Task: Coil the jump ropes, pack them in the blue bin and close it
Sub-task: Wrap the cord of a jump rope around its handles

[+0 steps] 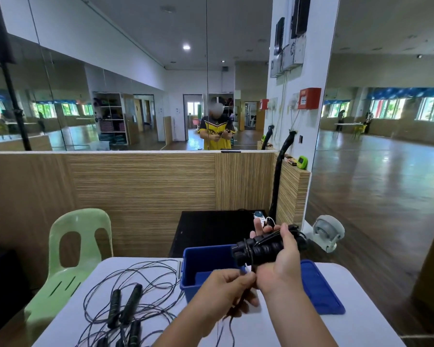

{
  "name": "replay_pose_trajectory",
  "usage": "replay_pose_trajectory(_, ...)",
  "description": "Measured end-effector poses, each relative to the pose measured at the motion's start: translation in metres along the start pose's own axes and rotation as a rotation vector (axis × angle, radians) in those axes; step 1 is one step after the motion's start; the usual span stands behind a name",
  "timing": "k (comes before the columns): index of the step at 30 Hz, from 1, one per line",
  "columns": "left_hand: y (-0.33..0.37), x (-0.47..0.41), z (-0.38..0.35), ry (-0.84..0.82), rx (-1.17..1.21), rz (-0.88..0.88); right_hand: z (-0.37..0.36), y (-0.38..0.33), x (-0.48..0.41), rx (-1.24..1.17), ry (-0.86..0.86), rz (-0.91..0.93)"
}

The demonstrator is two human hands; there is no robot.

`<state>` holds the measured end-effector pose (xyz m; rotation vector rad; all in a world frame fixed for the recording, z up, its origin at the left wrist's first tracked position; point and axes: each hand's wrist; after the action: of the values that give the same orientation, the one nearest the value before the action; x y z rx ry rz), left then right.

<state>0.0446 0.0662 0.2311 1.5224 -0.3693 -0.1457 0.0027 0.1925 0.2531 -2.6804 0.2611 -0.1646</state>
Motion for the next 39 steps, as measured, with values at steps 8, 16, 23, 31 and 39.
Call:
replay_pose_trajectory(8,-0.001,-0.023,0.032,-0.113,-0.229,-0.160,-0.005,-0.001,0.012,-0.031,-0.051,-0.066)
replay_pose_trajectory(16,0.026,-0.053,0.061,-0.039,-0.750,-0.212,-0.001,0.002,0.024,0.037,-0.075,-0.123)
replay_pose_trajectory(23,0.055,-0.062,0.069,-0.093,-0.888,-0.142,0.001,0.005,0.037,0.117,-0.061,-0.116)
replay_pose_trajectory(31,0.077,-0.048,0.055,-0.036,-0.761,-0.042,0.013,0.012,0.027,0.215,-0.079,-0.092)
replay_pose_trajectory(39,0.065,-0.040,0.028,0.249,-0.444,-0.088,0.018,0.012,0.007,0.227,-0.080,0.016)
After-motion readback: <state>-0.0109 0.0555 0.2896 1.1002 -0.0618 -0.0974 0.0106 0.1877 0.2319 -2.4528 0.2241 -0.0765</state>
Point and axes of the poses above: each hand's wrist, its own x-axis away from the middle knuckle, its own z-axis out of the back of the hand, y = z × x, and after that the axes turned 1 degree about x, right-handed
